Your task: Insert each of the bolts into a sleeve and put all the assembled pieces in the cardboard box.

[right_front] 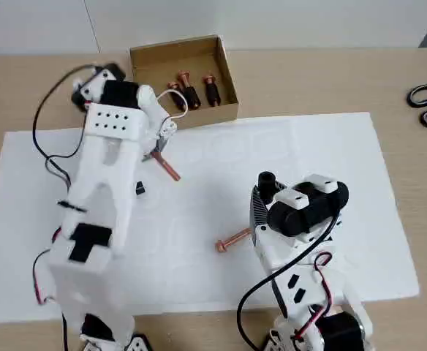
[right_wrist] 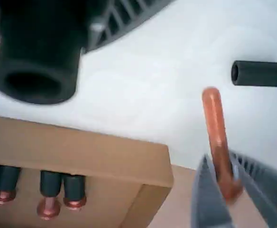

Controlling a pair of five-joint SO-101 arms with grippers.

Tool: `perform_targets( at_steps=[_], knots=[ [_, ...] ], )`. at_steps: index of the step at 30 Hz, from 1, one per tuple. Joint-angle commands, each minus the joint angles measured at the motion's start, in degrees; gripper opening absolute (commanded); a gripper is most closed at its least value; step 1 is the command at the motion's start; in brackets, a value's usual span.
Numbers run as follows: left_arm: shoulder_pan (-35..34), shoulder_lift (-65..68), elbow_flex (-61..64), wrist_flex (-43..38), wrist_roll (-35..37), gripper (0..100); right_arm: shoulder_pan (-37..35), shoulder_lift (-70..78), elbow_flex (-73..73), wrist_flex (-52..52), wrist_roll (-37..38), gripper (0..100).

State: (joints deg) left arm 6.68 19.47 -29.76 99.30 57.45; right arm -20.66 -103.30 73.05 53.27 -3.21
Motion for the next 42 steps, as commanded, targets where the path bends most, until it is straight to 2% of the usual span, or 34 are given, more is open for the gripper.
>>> perform_targets(
  at_steps=[1,6,9,20,29,42],
  knots=[
    [3.16,-13.71,-1.63,1.23,-5.45,1,0.31,-0.57,-0.35,-0.31,0.44,0.4],
    [9.49,-26.20,8.31,1.05,-10.55,1,0.31,-0.66,-0.35,-0.31,0.35,0.4],
    [10.90,-30.15,14.29,1.05,-10.99,1,0.31,-0.66,-0.35,-0.31,0.35,0.4],
    [6.24,-33.32,22.20,1.05,-10.99,1,0.31,-0.66,-0.35,-0.31,0.35,0.4],
    [6.51,-33.58,22.90,1.05,-10.81,1,0.31,-0.66,-0.35,-0.31,0.35,0.4],
    [6.59,-47.91,22.99,1.05,-11.08,1,0.22,-0.66,-0.35,-0.40,0.35,0.4]
  ],
)
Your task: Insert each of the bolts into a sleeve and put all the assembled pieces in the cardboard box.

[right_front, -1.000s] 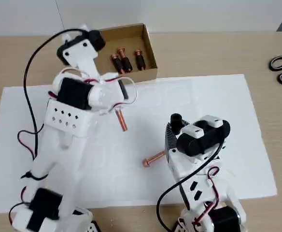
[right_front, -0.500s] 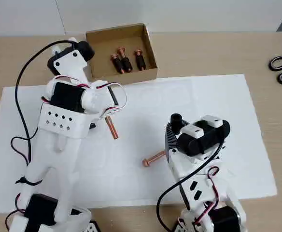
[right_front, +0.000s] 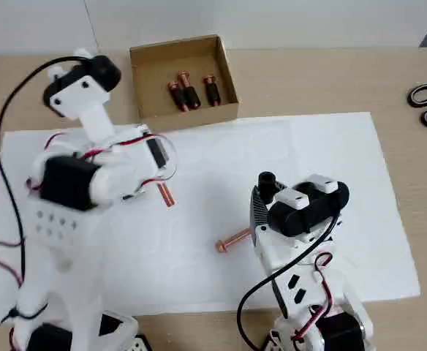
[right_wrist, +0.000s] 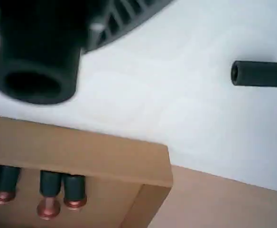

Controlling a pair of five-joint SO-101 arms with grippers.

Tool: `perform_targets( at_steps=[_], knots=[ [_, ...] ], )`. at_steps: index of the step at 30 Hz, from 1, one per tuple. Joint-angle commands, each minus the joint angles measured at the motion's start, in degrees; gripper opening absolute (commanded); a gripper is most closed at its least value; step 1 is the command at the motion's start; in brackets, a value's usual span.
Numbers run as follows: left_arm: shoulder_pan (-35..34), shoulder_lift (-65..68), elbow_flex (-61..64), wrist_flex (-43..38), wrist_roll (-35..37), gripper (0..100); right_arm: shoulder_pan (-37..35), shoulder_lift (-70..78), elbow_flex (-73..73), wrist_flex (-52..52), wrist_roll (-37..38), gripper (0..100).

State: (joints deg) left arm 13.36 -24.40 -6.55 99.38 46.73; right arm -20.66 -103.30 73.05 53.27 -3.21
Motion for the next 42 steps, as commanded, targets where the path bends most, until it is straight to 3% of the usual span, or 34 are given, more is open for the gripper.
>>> perform_targets(
  at_steps=[1,5,15,22,30,42],
  knots=[
    [-0.09,-4.84,-0.22,0.97,-0.35,1,0.22,-0.66,-0.35,-0.40,0.35,0.4],
    [-0.09,-8.44,-0.22,0.97,-0.53,1,0.22,-0.66,-0.53,-0.48,0.26,0.4],
    [-0.09,-20.84,0.57,-2.02,-10.02,1,0.13,-0.66,-0.44,-0.48,0.26,0.4],
    [-0.18,-27.43,13.58,-15.47,-10.02,1,-2.51,-0.66,-0.26,-7.43,0.18,0.6],
    [-0.44,-38.68,33.01,-36.48,-10.02,1,-5.93,-0.66,4.13,-11.12,0.26,0.6],
    [-0.53,-50.90,50.33,-61.36,-10.11,1,-5.93,-0.66,15.65,-38.55,0.62,0.5]
  ],
)
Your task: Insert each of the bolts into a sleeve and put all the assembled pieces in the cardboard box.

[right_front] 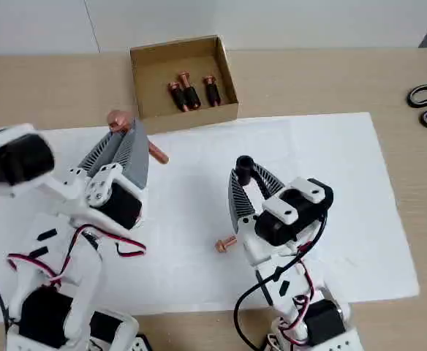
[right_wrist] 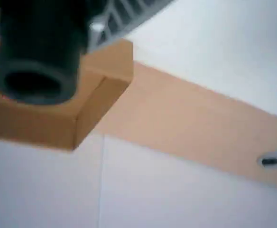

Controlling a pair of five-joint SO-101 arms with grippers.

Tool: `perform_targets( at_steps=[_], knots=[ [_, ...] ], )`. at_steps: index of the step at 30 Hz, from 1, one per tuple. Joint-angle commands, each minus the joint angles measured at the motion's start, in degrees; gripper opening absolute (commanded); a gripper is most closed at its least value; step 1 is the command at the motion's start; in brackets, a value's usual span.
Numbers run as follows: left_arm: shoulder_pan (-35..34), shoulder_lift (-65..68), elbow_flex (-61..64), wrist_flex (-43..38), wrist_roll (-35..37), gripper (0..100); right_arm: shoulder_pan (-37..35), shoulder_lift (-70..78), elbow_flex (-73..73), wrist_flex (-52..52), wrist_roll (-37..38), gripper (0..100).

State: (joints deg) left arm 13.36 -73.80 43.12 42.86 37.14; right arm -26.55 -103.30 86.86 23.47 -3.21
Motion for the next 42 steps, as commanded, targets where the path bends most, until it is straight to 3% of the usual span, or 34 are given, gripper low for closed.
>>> perform_targets(
  at_steps=[1,5,9,15,24,31,42],
  knots=[
    [-0.53,-1.58,0.84,-5.54,-0.53,1,-0.04,-0.66,3.60,-11.91,0.70,0.5],
    [-0.09,-1.76,0.75,-6.51,-0.53,1,-1.80,-0.57,9.49,-18.95,0.79,0.5],
    [-0.09,-1.85,0.66,-6.59,-0.97,1,-6.73,-0.40,9.49,-15.96,0.79,0.5],
    [5.98,-1.85,0.66,-6.59,-13.71,1,-8.40,-0.40,9.49,-12.18,0.79,0.5],
    [9.49,-1.85,1.10,-6.51,-18.11,1,-8.40,-0.48,9.49,-10.24,0.79,0.5],
    [10.81,-1.76,1.10,-6.51,-18.46,1,-8.48,-0.57,9.49,-11.91,8.44,0.5],
    [11.69,-1.32,1.19,-6.59,-18.46,1,-10.86,-0.57,9.49,-17.01,8.62,0.5]
  ],
)
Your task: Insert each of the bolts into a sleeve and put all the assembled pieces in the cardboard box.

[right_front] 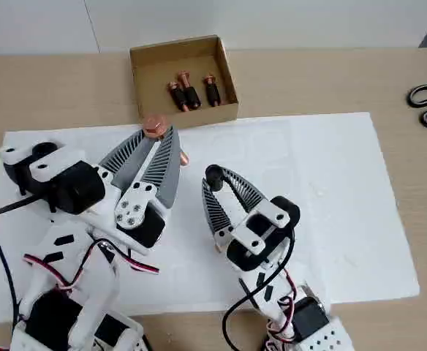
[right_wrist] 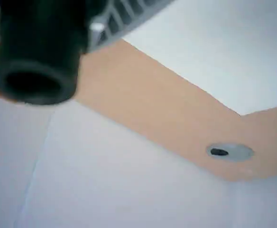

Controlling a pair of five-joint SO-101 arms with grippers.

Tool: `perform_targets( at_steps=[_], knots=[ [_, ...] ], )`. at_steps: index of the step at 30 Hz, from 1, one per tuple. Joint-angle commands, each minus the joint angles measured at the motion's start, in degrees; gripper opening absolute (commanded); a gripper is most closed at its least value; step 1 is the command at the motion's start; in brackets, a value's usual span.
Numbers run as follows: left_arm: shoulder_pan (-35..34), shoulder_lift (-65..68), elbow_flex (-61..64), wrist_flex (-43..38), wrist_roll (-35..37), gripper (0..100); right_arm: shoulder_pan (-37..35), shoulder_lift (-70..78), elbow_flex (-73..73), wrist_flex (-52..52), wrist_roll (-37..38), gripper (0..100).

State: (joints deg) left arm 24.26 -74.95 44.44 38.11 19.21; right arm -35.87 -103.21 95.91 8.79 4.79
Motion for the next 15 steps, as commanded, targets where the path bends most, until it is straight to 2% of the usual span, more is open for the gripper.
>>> perform_targets(
  at_steps=[1,5,8,15],
  knots=[
    [1.49,-0.18,-0.13,-1.85,-0.53,1,-2.42,-0.66,0.44,-2.95,0.88,0.5],
    [4.66,-0.18,1.19,-1.85,-3.43,1,-4.62,-0.66,0.44,-3.38,0.97,0.5],
    [4.48,-0.62,3.56,-1.76,-5.80,1,-4.44,-0.66,0.44,-3.03,0.97,0.5],
    [4.66,-0.35,4.62,-1.76,-5.98,1,-4.44,-0.66,0.44,-2.95,0.97,0.5]
  ],
)
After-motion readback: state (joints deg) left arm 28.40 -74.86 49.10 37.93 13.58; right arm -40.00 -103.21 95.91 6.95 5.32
